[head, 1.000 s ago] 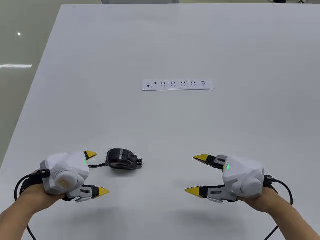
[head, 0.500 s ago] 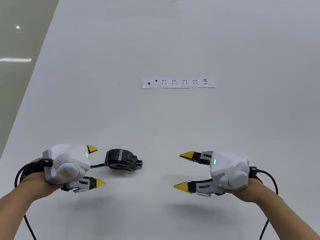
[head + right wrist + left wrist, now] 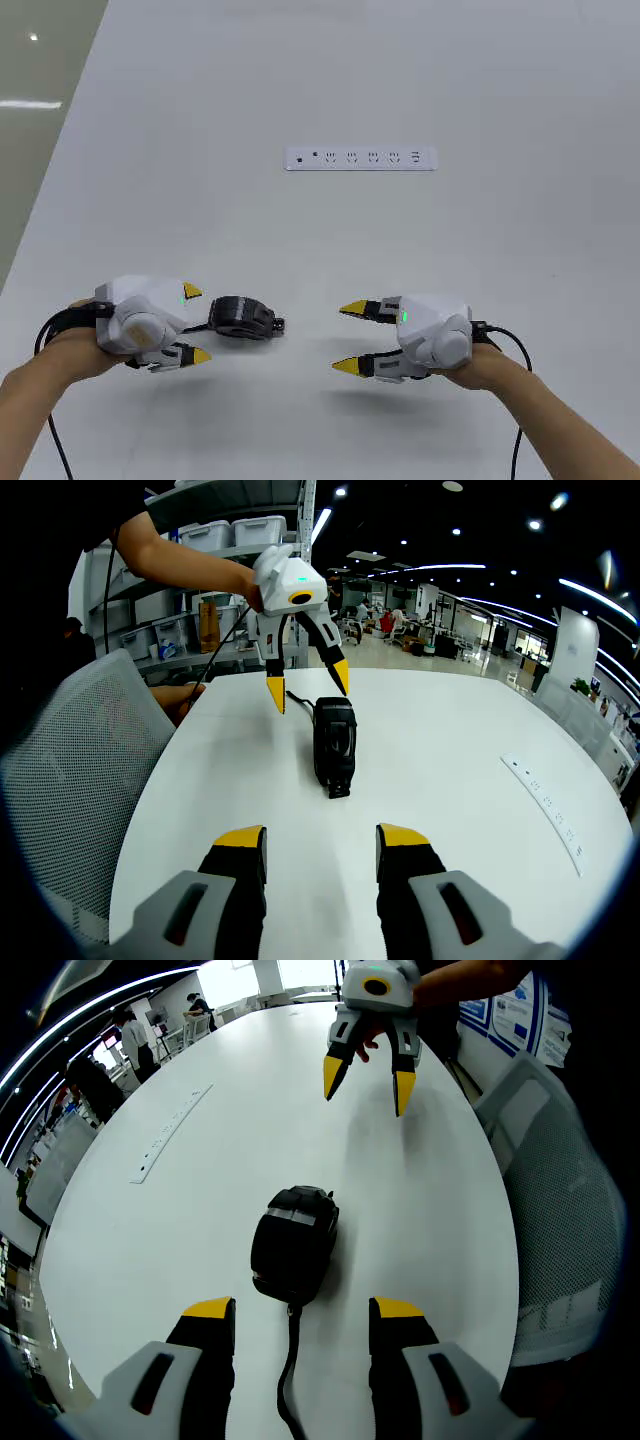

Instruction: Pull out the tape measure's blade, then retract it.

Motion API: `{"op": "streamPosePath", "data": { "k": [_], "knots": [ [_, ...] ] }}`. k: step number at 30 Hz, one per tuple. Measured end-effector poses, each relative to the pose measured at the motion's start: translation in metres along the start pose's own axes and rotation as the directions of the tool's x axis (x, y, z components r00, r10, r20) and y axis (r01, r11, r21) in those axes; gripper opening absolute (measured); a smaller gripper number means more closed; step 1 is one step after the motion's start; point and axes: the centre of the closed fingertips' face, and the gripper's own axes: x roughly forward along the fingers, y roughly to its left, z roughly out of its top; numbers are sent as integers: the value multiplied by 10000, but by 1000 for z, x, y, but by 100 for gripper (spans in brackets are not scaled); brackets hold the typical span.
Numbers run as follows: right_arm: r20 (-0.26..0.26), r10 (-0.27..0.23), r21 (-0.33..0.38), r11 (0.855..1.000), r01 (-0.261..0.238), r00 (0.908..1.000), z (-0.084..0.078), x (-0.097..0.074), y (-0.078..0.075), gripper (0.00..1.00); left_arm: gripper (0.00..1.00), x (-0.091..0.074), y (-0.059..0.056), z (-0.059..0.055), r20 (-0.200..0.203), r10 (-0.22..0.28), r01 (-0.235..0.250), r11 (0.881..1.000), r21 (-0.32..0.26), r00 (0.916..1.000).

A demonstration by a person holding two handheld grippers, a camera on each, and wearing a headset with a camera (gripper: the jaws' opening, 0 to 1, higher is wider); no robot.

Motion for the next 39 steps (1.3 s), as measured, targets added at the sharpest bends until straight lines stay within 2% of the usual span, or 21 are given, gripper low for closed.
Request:
{"op": "streamPosePath", "data": {
  "k": [8, 20, 26, 31, 36, 39],
  "knots": [
    [-251, 314, -64, 9995, -316, 9992, -8, 20, -2, 41, 46, 12, 4, 2, -136, -312, 319, 9981, 535, 9994],
    [-217, 437, -119, 9990, -440, 9988, -6, 45, -4, 37, 41, 30, 4, 1, -462, -747, 798, 9895, 1201, 9961],
    [-275, 574, -252, 9980, -581, 9980, -5, 56, -4, 35, 38, 38, 3, 4, -450, -898, 952, 9859, 1379, 9949],
    [-277, 577, -228, 9980, -584, 9979, -5, 66, -9, 33, 36, 43, 4, 2, -505, -1051, 1117, 9822, 1514, 9932],
    [-257, 457, -186, 9988, -461, 9986, -2, 77, -16, 32, 34, 45, 4, 3, -387, -1165, 1214, 9783, 1678, 9924],
    [-284, 544, -285, 9981, -552, 9981, 0, 83, -17, 31, 33, 45, 5, 4, -389, -1193, 1243, 9760, 1788, 9921]
  ]
}}
